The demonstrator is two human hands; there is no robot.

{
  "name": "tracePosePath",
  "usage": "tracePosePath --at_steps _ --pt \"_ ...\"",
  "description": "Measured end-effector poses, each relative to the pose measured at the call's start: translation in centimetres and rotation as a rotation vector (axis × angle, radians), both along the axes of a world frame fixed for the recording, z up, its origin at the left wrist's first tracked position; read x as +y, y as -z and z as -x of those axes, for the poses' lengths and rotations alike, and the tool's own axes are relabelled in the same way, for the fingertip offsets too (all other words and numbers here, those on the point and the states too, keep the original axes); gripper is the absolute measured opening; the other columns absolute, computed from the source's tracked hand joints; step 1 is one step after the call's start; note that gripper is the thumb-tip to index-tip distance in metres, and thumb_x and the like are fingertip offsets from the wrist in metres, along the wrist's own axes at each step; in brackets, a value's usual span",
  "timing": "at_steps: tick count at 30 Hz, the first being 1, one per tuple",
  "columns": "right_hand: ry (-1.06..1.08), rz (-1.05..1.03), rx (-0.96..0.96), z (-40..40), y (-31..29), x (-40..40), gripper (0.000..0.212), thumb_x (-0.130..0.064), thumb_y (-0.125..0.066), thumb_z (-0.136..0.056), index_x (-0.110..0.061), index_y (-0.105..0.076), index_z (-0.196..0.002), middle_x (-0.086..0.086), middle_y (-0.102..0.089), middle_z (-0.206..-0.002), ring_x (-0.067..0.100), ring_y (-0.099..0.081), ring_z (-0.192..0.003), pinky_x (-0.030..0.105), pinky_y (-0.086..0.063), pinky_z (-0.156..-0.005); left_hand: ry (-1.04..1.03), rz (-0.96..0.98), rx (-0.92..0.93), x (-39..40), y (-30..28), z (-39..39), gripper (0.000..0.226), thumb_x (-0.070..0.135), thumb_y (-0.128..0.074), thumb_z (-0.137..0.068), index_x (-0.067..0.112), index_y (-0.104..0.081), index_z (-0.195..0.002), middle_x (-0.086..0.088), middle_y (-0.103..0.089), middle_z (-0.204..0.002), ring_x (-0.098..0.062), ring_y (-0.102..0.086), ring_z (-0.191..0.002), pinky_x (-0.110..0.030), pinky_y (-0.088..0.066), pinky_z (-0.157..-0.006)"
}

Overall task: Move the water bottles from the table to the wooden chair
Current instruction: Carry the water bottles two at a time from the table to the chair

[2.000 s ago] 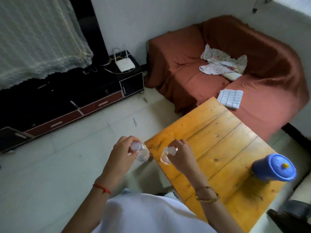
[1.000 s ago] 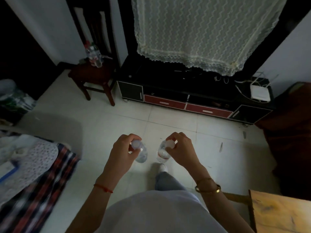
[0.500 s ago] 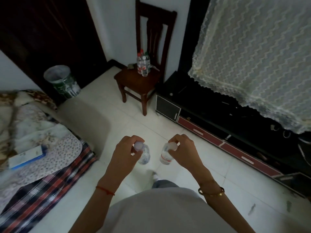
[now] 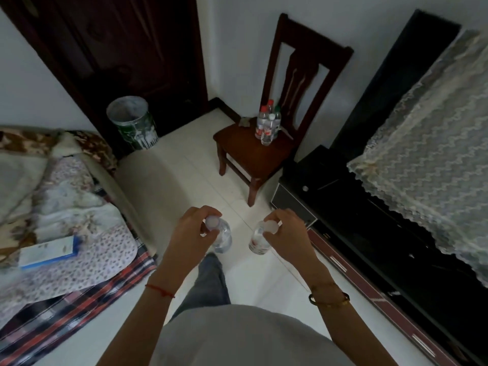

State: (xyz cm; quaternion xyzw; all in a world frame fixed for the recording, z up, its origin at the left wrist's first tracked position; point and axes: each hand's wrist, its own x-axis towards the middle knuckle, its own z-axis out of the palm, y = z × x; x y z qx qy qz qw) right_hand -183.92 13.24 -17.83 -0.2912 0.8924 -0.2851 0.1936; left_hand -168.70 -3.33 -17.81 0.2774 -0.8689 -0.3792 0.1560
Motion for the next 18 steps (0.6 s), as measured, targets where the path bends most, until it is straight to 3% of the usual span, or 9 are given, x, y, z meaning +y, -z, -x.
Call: tracePosePath --at_steps 2,9,13,18 --pt "-0.01 0.004 0.009 2.3 0.4 -3.3 0.022 -0.01 -0.068 -0.079 -0.011 -0.062 -0.1 0.002 -0.057 -0.102 0.013 -0.052 -0.083 0.007 -0.034 -0.066 0.0 -0.007 -0.019 -3.4 0.3 2.2 0.027 0.003 -0.072 -0.076 0.018 -0.067 -0.098 0.0 -0.061 -0.089 -0.01 -0.059 -0.071 -0.014 -0.044 -0.068" --pt "0.038 0.017 -0.025 10.1 1.4 -15.6 0.023 -0.009 -0.067 -0.08 -0.008 -0.06 -0.103 0.0 -0.052 -0.097 0.012 -0.05 -0.085 0.004 -0.032 -0.06 0.083 -0.013 -0.065 -16.5 -0.1 10.6 0.027 0.003 -0.069 -0.075 0.019 -0.066 -0.097 0.001 -0.059 -0.086 -0.012 -0.059 -0.072 -0.009 -0.042 -0.067" --pt "0.099 0.031 -0.07 14.2 1.4 -22.0 0.026 -0.005 -0.066 -0.078 -0.013 -0.061 -0.102 -0.003 -0.048 -0.098 0.019 -0.054 -0.091 0.018 -0.038 -0.069 0.181 -0.019 -0.053 -23.5 -0.7 15.6 0.028 0.006 -0.069 -0.074 0.025 -0.064 -0.094 0.0 -0.059 -0.086 -0.009 -0.06 -0.072 -0.021 -0.049 -0.067" --pt "0.184 0.068 -0.055 18.7 1.1 -28.0 0.022 -0.01 -0.069 -0.076 -0.018 -0.061 -0.095 -0.003 -0.051 -0.096 0.018 -0.054 -0.087 0.021 -0.038 -0.07 0.28 -0.016 -0.058 -30.6 -0.7 22.0 0.025 0.008 -0.069 -0.078 0.023 -0.064 -0.097 0.001 -0.058 -0.089 -0.008 -0.059 -0.073 -0.018 -0.048 -0.068"
